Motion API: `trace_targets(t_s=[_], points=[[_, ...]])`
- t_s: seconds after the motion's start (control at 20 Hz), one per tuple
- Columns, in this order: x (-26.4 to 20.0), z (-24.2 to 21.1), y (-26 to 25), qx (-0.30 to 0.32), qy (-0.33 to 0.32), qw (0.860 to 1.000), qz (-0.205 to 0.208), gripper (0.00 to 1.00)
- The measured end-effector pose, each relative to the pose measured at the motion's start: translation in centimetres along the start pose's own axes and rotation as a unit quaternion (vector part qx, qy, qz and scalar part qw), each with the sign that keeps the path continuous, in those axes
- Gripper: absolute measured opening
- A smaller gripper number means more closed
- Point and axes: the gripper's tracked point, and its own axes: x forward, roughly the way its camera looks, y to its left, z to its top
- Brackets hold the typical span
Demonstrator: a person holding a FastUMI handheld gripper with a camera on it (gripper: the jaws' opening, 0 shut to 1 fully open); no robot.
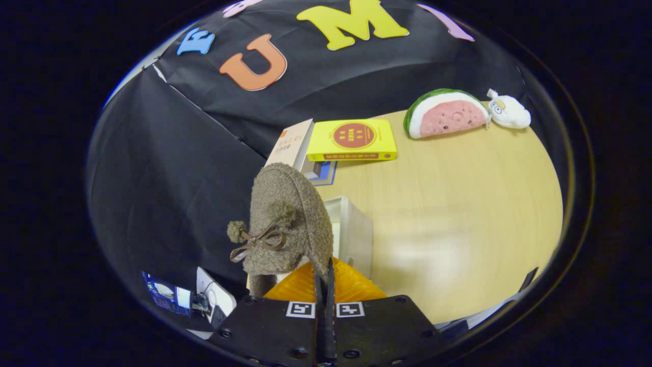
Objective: Open the storage box then place both shoes into the box .Put the left shoe in first, then the right shoe, with the right side of both shoes facing outward in a uniform manner.
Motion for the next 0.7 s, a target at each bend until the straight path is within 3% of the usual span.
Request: trace_targets(t_s=[0.15, 0.3, 0.5, 0.7], points=[[3.4, -1.4, 0.8, 0.006, -0.006, 1.000, -0.021, 0.01], [5.7, -2.8, -0.3, 0.020, -0.038, 0.997, -0.069, 0.01], [6.6, -3.7, -1.0, 0.037, -0.097, 0.989, -0.103, 0.01], [6.1, -3.9, -1.1, 0.005, -0.142, 0.981, -0.133, 0.01]])
